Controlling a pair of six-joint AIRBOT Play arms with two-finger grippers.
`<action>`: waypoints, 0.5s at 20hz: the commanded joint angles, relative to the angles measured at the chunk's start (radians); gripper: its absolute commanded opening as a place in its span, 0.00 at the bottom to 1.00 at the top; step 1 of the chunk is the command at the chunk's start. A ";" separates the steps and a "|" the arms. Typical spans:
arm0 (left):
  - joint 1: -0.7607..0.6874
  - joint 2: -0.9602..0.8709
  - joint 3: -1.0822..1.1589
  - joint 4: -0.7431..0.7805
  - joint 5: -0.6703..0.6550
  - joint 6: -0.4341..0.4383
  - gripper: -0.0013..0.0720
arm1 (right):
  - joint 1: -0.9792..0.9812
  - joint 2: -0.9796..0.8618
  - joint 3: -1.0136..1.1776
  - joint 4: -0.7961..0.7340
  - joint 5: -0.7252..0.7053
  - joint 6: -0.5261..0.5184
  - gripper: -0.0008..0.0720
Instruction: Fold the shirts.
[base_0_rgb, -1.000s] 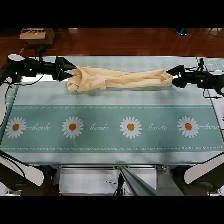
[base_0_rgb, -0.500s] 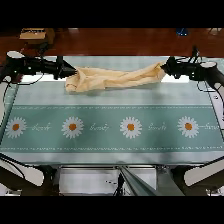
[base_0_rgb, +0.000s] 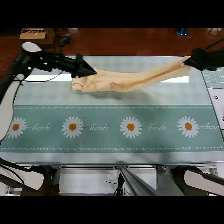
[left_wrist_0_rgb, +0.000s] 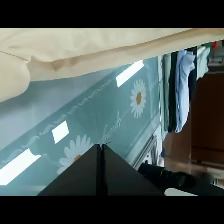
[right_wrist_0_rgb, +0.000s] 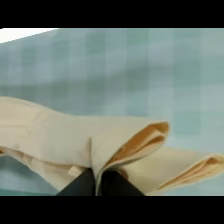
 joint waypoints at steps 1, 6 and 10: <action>-0.180 -0.012 0.000 -0.007 0.080 0.000 0.05 | -0.007 0.182 0.001 -0.114 0.169 0.037 0.05; -0.405 -0.057 0.000 -0.046 0.175 -0.001 0.05 | -0.007 0.369 0.001 -0.158 0.327 0.079 0.05; -0.531 -0.093 0.000 -0.053 0.269 -0.001 0.05 | -0.007 0.474 0.001 -0.175 0.410 0.111 0.05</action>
